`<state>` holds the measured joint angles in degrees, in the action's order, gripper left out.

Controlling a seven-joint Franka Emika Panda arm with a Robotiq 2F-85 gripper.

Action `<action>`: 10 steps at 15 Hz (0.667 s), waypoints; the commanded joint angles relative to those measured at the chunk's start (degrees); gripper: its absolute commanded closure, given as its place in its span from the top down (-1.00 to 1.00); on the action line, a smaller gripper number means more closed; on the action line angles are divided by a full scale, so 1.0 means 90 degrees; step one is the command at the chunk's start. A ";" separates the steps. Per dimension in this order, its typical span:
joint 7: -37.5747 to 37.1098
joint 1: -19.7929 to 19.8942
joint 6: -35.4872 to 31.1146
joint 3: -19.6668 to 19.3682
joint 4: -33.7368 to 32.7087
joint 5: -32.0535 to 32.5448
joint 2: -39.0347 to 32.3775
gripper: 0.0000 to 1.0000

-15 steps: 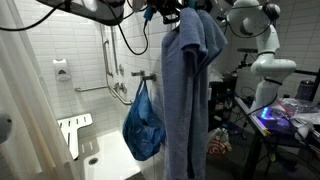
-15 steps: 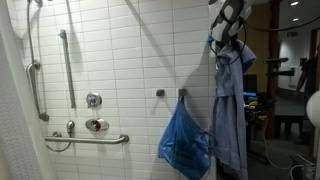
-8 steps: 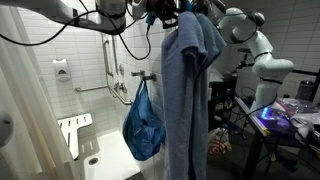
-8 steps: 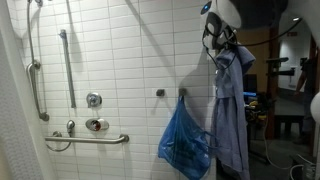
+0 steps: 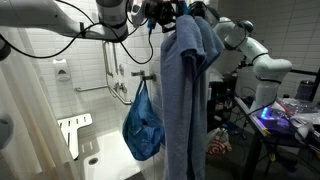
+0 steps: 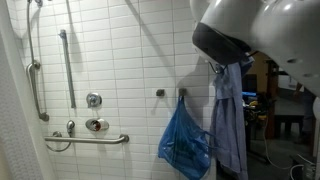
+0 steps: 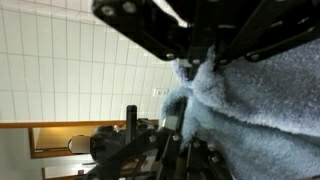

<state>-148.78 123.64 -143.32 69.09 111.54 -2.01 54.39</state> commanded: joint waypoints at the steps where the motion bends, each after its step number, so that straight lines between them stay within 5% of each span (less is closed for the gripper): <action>1: -0.0053 0.0311 -0.0297 0.0284 -0.0135 -0.0514 0.0306 -0.97; 10: -0.0044 0.0349 -0.0311 0.0430 -0.0059 -0.0840 0.0883 -0.97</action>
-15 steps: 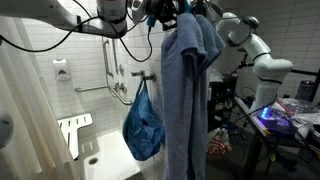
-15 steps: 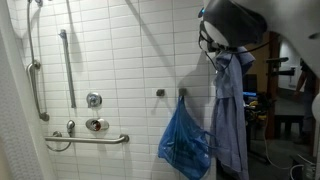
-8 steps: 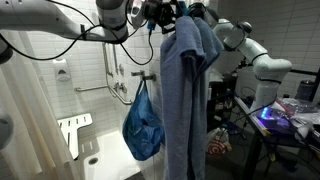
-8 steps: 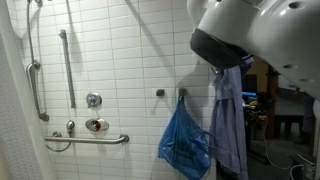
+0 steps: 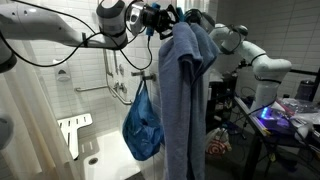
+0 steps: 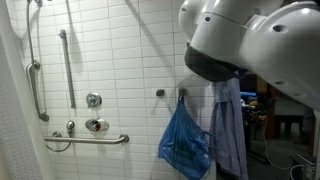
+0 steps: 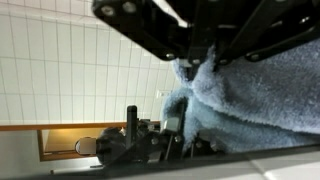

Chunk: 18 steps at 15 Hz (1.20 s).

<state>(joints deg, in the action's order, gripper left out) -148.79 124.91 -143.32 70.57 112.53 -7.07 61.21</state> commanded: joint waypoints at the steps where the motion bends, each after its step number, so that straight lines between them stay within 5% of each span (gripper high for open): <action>1: -0.0038 0.0219 -0.0303 0.0295 -0.0180 -0.0279 0.0149 -0.97; 10: -0.0034 0.0154 -0.0405 0.0299 -0.0124 -0.0177 0.0197 -0.97; 18: 0.0564 -0.0397 -0.1401 -0.0126 0.0456 0.0255 -0.0125 -0.97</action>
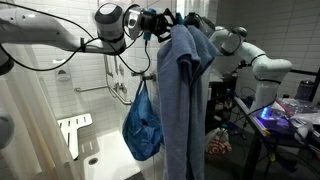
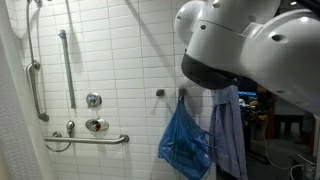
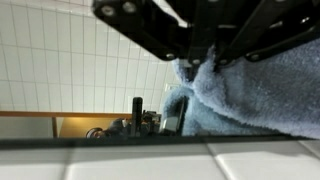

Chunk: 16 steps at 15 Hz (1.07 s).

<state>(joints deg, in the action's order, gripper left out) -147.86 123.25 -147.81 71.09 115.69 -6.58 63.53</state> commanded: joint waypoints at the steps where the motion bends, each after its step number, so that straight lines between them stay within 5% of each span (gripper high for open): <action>1: 0.0710 -0.0331 -0.1067 -0.0234 0.0211 0.0216 -0.0482 -0.97; 11: 0.3498 -0.1309 -0.3299 -0.0638 0.0818 0.0276 -0.1784 -0.97; 16: 0.4450 -0.1651 -0.3662 -0.0830 0.0905 0.0144 -0.2454 -0.97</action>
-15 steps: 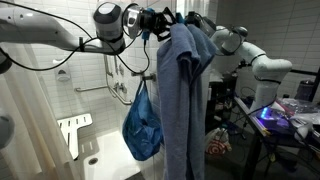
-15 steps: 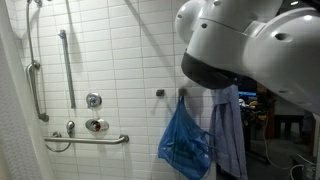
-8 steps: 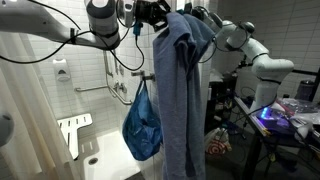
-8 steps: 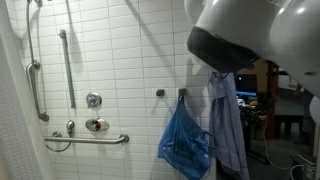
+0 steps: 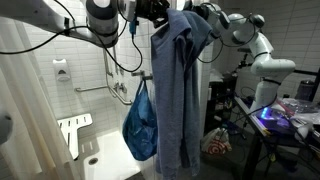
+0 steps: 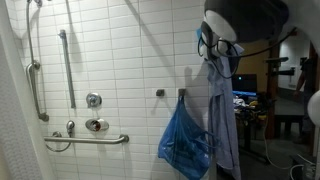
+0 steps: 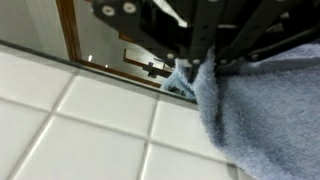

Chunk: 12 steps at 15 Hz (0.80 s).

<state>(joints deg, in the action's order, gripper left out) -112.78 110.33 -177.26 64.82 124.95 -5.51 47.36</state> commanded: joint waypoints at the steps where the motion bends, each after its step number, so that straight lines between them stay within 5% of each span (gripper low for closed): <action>1: 0.0699 -0.0304 -0.0393 -0.0206 -0.0123 0.0006 -0.0770 -0.97; 12: 0.1089 -0.0844 -0.0537 -0.1022 -0.0106 -0.0317 -0.0850 -0.97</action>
<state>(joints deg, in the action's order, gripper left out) -104.44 103.78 -180.27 58.14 125.07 -6.77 40.01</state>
